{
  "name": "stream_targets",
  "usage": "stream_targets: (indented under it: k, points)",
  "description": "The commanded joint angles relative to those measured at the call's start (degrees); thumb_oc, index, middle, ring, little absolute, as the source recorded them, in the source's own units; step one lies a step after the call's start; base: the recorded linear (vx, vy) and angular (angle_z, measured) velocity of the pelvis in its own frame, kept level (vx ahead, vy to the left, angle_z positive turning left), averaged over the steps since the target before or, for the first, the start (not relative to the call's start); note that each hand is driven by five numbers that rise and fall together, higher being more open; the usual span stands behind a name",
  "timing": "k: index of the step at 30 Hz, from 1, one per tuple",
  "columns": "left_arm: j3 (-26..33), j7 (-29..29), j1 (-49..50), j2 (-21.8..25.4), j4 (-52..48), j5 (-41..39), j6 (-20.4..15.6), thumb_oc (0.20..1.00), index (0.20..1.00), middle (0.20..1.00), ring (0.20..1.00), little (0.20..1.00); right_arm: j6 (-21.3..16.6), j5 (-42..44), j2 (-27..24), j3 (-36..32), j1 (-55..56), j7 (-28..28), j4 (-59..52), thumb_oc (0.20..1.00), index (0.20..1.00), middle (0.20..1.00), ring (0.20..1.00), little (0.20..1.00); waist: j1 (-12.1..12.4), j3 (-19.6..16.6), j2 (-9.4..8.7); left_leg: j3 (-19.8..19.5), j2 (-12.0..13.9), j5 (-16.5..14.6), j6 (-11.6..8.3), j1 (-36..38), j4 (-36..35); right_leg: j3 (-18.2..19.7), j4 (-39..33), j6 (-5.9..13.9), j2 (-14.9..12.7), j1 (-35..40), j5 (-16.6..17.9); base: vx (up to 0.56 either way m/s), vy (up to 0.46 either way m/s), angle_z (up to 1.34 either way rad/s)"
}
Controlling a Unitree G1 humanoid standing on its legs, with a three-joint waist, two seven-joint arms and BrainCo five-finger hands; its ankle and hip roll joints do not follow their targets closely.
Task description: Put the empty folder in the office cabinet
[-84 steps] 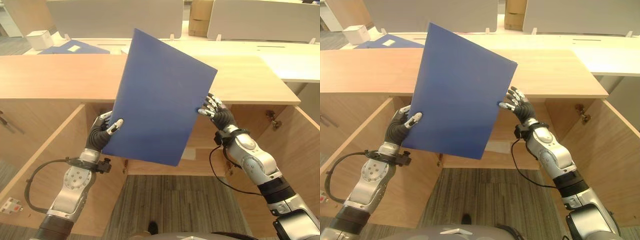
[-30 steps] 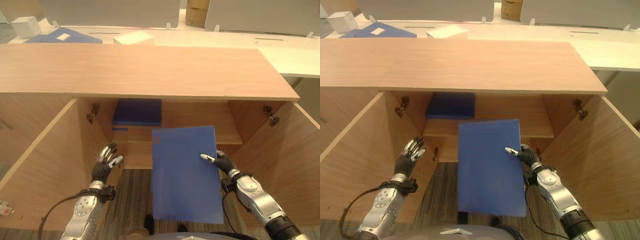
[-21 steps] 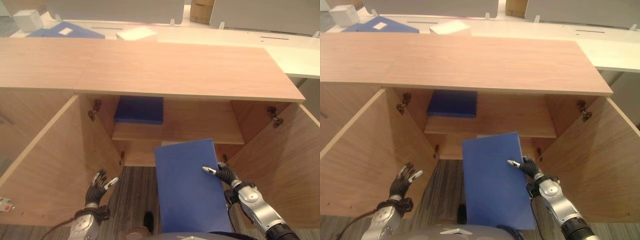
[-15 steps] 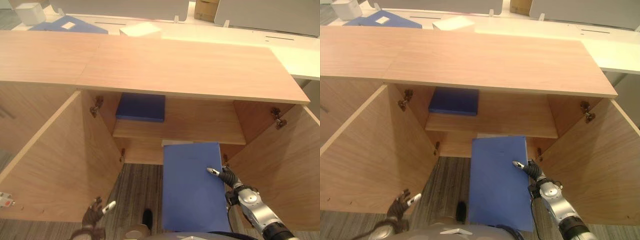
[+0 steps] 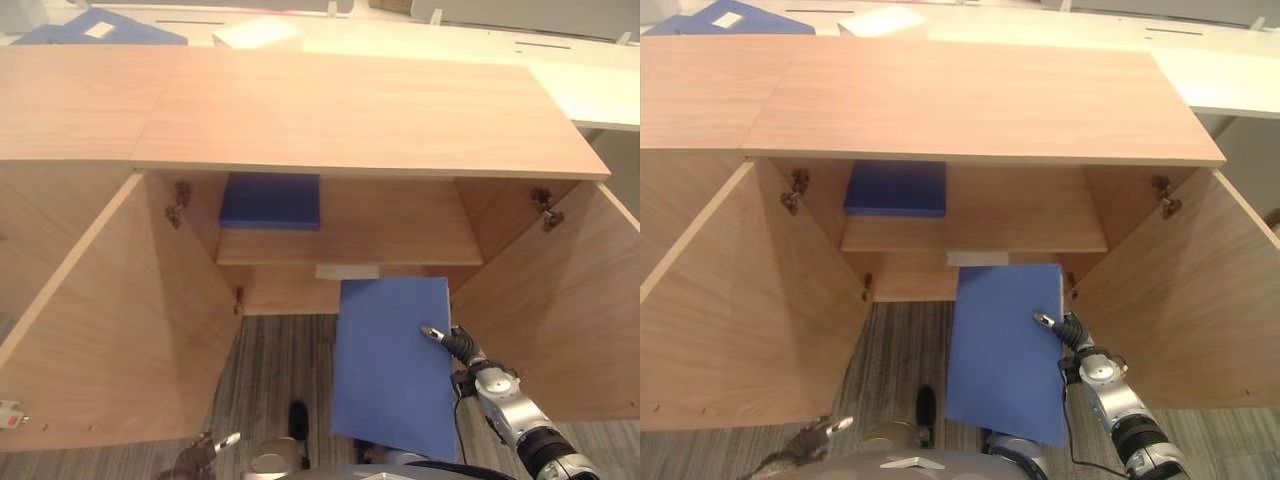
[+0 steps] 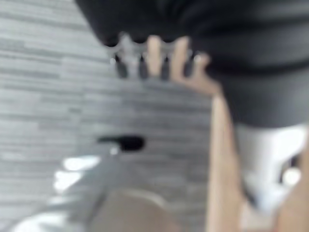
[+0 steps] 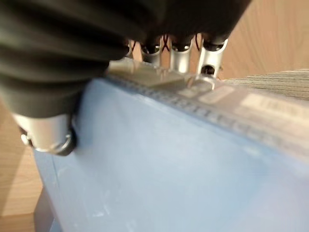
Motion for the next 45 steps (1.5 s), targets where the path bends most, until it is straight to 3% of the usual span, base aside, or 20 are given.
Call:
stream_targets:
  k: [1,8,11,14,17,20,24,26,27,33,35,37,40,45]
  points:
    - [-1.31,0.47,2.19,1.64,-1.29,-0.10,0.09,1.000,1.000,1.000,1.000,1.000,-3.56,2.03,-1.88,-3.46,-3.50,0.07,0.06,0.200,0.200,0.200,0.200,0.200,-0.08,0.19,-0.25,-0.87,-2.62,-13.05,0.71,6.36,4.29,2.26,-0.68,4.15,-1.27,-9.80,10.82,0.31,-0.073,0.20]
    - [-1.71,0.73,5.04,0.06,-0.38,3.61,-3.28,1.000,1.000,1.000,1.000,1.000,-5.54,0.11,-2.07,-3.92,-2.74,2.98,0.94,0.200,0.200,0.200,0.200,0.200,-0.63,1.75,-0.91,-2.35,-2.84,-17.29,1.15,8.44,10.77,0.59,-0.68,4.39,-0.21,-16.03,10.30,0.35,-0.098,0.21]
    - [-2.75,2.11,4.23,0.08,0.39,6.44,-4.86,1.000,1.000,1.000,1.000,1.000,-6.69,-0.18,-2.38,-2.82,-2.51,2.97,-0.29,0.200,0.200,0.200,0.200,0.200,-1.65,1.90,-1.33,-3.38,-3.39,-19.30,2.14,7.43,13.23,4.07,-0.68,3.72,0.09,-16.14,10.63,0.31,-0.151,0.14]
    - [-4.61,1.67,2.10,1.00,0.48,7.12,-5.65,1.000,1.000,1.000,1.000,1.000,-7.90,1.03,-2.70,-1.63,-2.98,3.76,-1.46,0.200,0.200,0.200,0.200,0.200,-2.96,2.31,-1.28,-2.73,-2.91,-21.63,1.61,5.85,16.95,5.34,-0.65,2.81,-0.83,-15.19,10.62,0.33,-0.157,0.87]
    - [-7.51,-0.44,-1.26,2.42,-1.67,9.98,-6.30,1.000,1.000,1.000,1.000,1.000,-10.68,-0.03,-2.71,0.20,-4.61,4.90,-3.77,0.200,0.200,0.200,0.200,0.200,-4.03,4.96,-0.80,-1.39,-1.31,-22.52,1.00,2.95,19.73,5.79,3.71,1.87,-1.16,-16.83,9.10,0.12,-0.096,0.68]
    - [-10.75,-0.51,-4.42,3.38,-4.42,8.66,-6.48,1.000,1.000,1.000,1.000,1.000,-10.99,-0.26,-2.93,2.21,-7.23,3.54,-6.98,0.200,0.200,0.200,0.200,0.200,-4.64,7.33,-0.54,-1.35,-0.58,-22.19,1.03,0.80,19.99,7.29,6.55,1.54,-0.49,-19.17,8.64,0.03,-0.070,0.37]
    - [-14.30,1.19,-8.68,3.35,-9.43,4.90,-3.07,1.000,1.000,1.000,1.000,1.000,-6.27,7.38,-1.66,2.96,-14.55,-3.09,-7.17,0.200,0.200,0.200,0.200,0.200,-4.62,10.13,0.21,-1.84,-0.50,-21.37,0.64,-2.62,19.95,7.34,9.15,1.10,-0.20,-23.51,9.01,-0.02,-0.063,-0.01]
    - [-15.65,1.97,-9.72,2.47,-9.95,4.35,-2.24,1.000,1.000,1.000,1.000,1.000,-4.72,11.80,-0.56,1.70,-19.05,-8.95,-3.50,0.200,0.200,0.200,0.200,0.200,-4.52,11.34,1.02,-2.07,-0.80,-21.23,0.38,-4.09,20.41,7.15,10.14,0.61,-0.33,-25.24,9.20,0.00,-0.002,0.15]
    - [-16.19,2.35,-9.76,1.84,-9.80,4.52,-2.02,1.000,1.000,1.000,1.000,1.000,-5.53,13.26,0.04,0.94,-20.54,-12.33,-1.46,0.200,0.200,0.200,0.200,0.200,-4.55,11.71,1.47,-2.08,-0.99,-21.28,0.26,-4.28,20.47,7.03,10.53,0.42,-0.41,-25.81,9.17,0.03,0.023,0.03]
    - [-18.47,4.30,-8.54,-1.08,-7.47,5.22,-2.92,1.000,1.000,1.000,1.000,1.000,-7.45,19.70,2.70,-3.61,-25.82,-19.99,4.43,0.200,0.200,0.200,0.200,0.200,-5.53,13.38,3.98,-0.98,-1.35,-22.61,-0.19,-4.41,21.67,6.56,13.57,-0.66,-0.70,-29.06,8.72,0.07,0.057,-0.11]
    - [-19.04,5.02,-8.44,-2.12,-5.22,4.35,-3.85,1.000,1.000,1.000,1.000,1.000,-10.48,25.98,3.58,-6.54,-28.90,-26.98,5.97,0.200,0.200,0.200,0.200,0.200,-5.97,14.15,5.22,-0.42,-0.79,-23.35,-0.55,-4.29,21.83,6.37,15.12,-1.20,-0.25,-30.27,7.74,0.07,0.006,-0.02]
    - [-19.71,5.32,-8.62,-2.67,-4.42,4.10,-4.44,1.000,1.000,1.000,1.000,1.000,-11.28,28.65,3.08,-9.44,-30.64,-29.05,7.01,0.200,0.200,0.200,0.200,0.200,-6.09,14.40,5.77,-0.50,-0.49,-23.26,-0.99,-4.11,20.96,6.04,15.56,-1.48,-0.20,-30.96,7.39,0.00,0.004,0.03]
    - [-20.14,5.56,-8.58,-3.16,-4.10,4.02,-4.79,1.000,1.000,1.000,1.000,1.000,-11.04,31.18,1.98,-12.38,-32.07,-31.67,7.96,0.200,0.200,0.200,0.200,0.200,-6.21,14.38,6.13,-0.59,-0.71,-22.80,-1.34,-3.76,19.58,5.87,15.48,-1.56,-0.49,-31.60,7.60,0.00,0.001,0.01]
    - [-22.52,5.26,-8.36,-3.97,-3.27,2.80,-6.06,1.000,1.000,1.000,1.000,1.000,-8.12,35.60,-3.89,-18.07,-38.69,-35.00,14.35,0.200,0.200,0.200,0.200,0.200,-5.97,14.16,8.25,-0.58,-0.93,-23.02,-2.16,-2.20,17.73,5.52,16.19,-1.52,-1.34,-33.04,7.44,0.04,0.049,0.01]
